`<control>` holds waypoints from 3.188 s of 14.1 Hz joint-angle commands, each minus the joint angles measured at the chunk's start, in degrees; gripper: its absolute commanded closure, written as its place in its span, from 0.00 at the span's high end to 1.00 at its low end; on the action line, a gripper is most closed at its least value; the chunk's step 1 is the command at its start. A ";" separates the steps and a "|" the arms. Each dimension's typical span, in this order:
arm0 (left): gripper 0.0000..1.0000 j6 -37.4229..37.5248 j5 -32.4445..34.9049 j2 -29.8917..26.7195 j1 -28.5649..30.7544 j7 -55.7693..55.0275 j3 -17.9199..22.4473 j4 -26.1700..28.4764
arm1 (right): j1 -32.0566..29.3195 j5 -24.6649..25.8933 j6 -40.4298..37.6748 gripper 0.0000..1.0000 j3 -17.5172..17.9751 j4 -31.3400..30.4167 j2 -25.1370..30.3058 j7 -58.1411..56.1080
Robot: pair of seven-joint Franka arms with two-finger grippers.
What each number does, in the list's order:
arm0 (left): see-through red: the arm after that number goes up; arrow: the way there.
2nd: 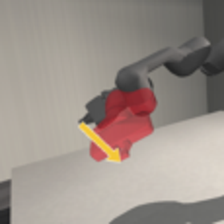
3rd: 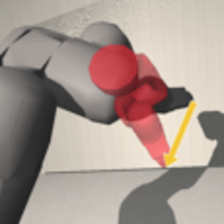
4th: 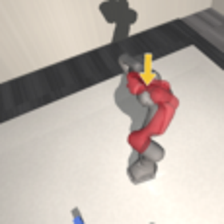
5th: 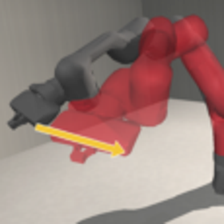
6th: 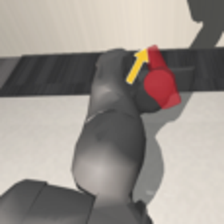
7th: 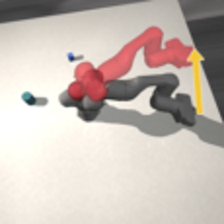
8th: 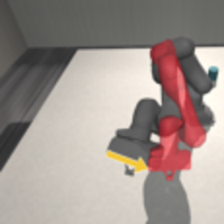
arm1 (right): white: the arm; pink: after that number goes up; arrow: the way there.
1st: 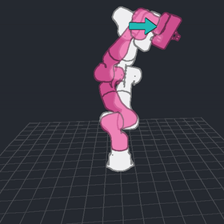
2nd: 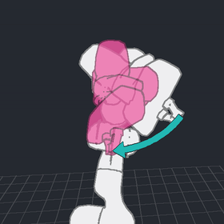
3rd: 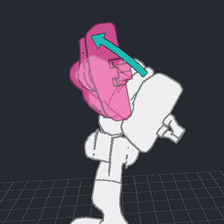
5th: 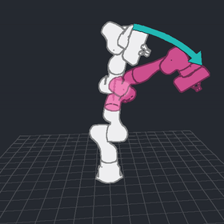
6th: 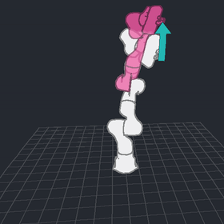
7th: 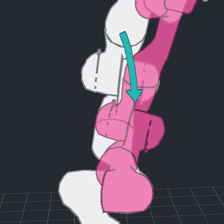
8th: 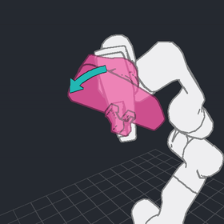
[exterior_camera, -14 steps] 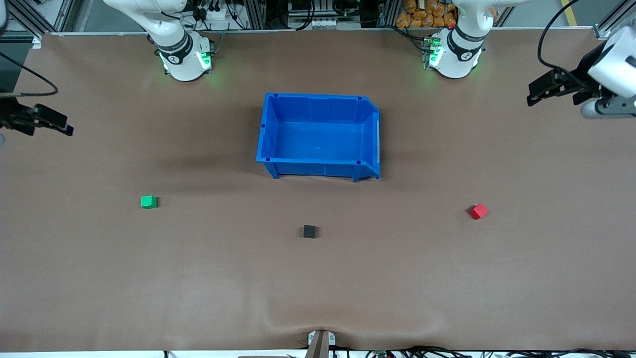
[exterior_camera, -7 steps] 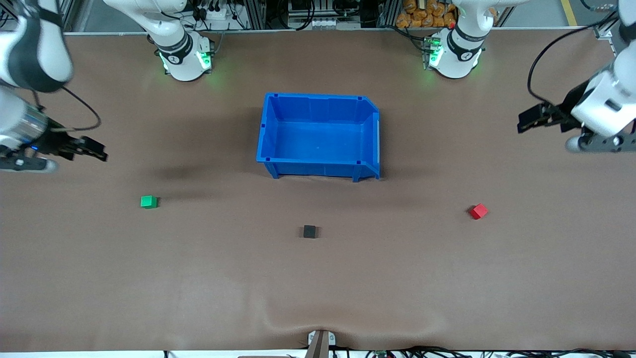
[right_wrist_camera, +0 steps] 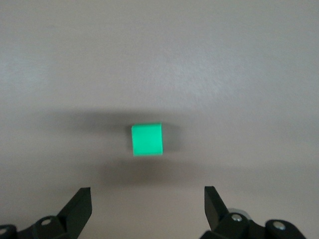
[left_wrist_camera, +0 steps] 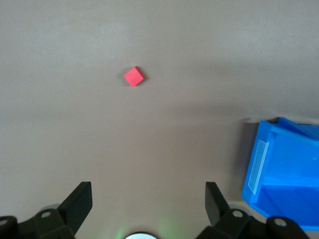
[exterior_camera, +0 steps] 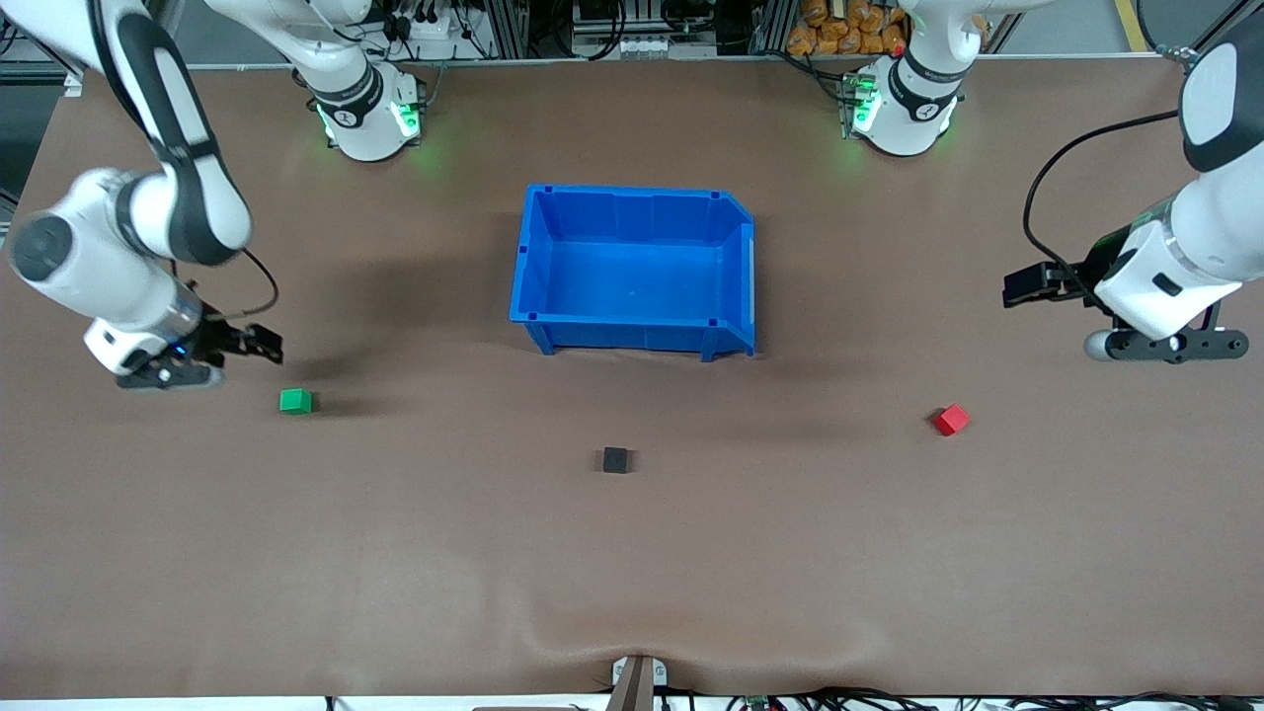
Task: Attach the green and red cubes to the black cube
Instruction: 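Lower the right gripper and grasp the green cube, then lift the green cube with the right gripper while the left gripper grasps the red cube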
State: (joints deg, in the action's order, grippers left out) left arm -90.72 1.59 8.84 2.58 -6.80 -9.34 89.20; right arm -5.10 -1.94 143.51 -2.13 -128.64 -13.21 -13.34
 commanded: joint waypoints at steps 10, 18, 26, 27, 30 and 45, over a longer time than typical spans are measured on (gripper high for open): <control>1.00 -12.11 5.71 6.97 0.06 -2.60 -0.50 6.16 | 1.41 0.53 8.89 1.00 0.02 3.84 -12.90 -1.16; 1.00 -17.12 5.97 9.35 0.24 -2.60 -0.42 8.35 | 1.41 0.53 8.63 0.00 0.02 3.93 -12.90 -1.24; 1.00 -21.16 5.97 11.90 0.50 -2.60 -0.42 10.29 | 0.53 0.53 6.70 0.00 -0.15 11.47 -12.90 -24.77; 1.00 -21.86 5.97 12.68 0.50 -2.60 -0.33 10.29 | 0.62 0.53 5.73 0.00 -0.15 12.97 -12.90 -27.67; 1.00 -25.37 5.97 14.62 0.94 -2.60 -0.24 10.90 | 1.23 0.53 2.48 0.00 -0.06 18.24 -13.77 -34.71; 1.00 -34.35 5.44 22.70 2.17 -2.78 -0.24 9.76 | 13.35 -0.44 -16.68 0.00 7.84 42.59 -25.19 -48.36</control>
State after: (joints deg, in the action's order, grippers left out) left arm -124.53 6.31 30.50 4.31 -8.46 -9.21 99.75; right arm 7.49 -2.02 129.74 4.65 -91.16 -34.84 -60.26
